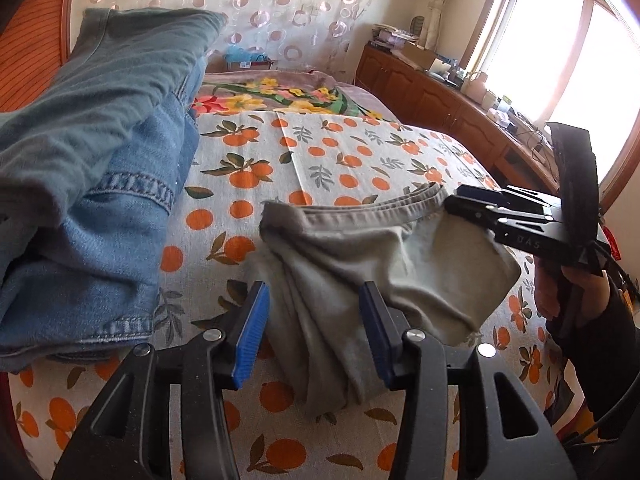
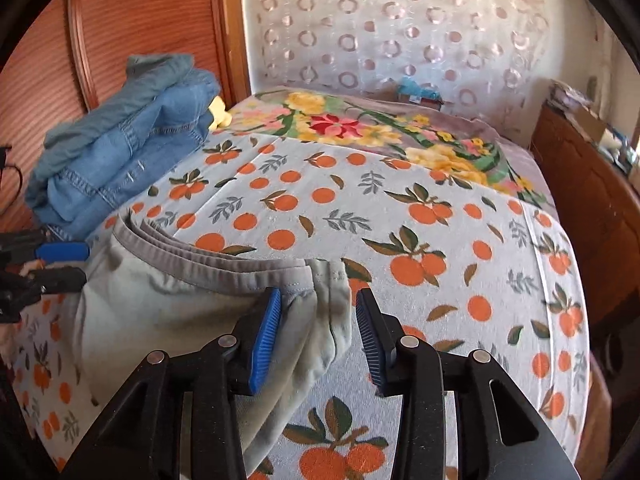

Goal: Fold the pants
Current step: 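Open both grippers and release the folded pants on the bed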

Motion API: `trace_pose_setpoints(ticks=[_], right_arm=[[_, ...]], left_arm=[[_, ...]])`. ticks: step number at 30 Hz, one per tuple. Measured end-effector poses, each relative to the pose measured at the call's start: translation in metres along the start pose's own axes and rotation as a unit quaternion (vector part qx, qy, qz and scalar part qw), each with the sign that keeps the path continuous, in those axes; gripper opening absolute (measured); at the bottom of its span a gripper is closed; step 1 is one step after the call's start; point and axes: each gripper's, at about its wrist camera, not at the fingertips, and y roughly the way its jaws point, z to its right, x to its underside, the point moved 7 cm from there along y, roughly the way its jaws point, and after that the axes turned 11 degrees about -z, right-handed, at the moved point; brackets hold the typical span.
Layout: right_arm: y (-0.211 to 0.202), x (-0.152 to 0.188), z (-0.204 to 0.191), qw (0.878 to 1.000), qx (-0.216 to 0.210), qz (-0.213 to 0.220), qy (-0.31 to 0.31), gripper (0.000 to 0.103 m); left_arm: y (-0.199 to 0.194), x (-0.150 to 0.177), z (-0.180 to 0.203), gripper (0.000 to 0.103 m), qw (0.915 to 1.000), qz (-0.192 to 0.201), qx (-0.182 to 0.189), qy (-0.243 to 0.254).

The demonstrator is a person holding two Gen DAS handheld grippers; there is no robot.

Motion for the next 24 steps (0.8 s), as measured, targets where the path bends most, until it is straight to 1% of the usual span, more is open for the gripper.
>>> trace_pose_setpoints(ticks=[3,8,15,19,20,22,24], right_arm=[[-0.009,0.014,0.006,1.000,-0.006,-0.001,0.024,0.040],[-0.029,0.040,0.001,1.000,-0.009,-0.004,0.029,0.040],[-0.058,0.068,-0.005,0.999,-0.027,-0.008,0.033,0.040],[-0.064,0.079,-0.013,0.999,-0.032,-0.014,0.024,0.040],[-0.064,0.081,-0.014,0.999,-0.032,-0.016,0.021,0.040],[-0.064,0.084,-0.017,0.999,-0.034,-0.019,0.019,0.040],[-0.064,0.086,-0.017,0.999,-0.031,-0.022,0.016,0.040]], left_arm=[[-0.002,0.006,-0.001,0.048,1.0000,0.000,0.000,0.000],[-0.010,0.015,0.003,0.048,1.0000,0.008,0.004,0.004],[-0.024,0.030,0.015,0.048,0.9994,0.024,0.006,0.025],[-0.024,0.041,0.023,0.037,0.9989,0.021,0.013,0.039],[-0.023,0.044,0.025,0.037,0.9988,0.019,0.015,0.042],[-0.021,0.049,0.028,0.029,0.9987,0.013,0.019,0.045],[-0.021,0.052,0.030,0.028,0.9986,0.012,0.018,0.048]])
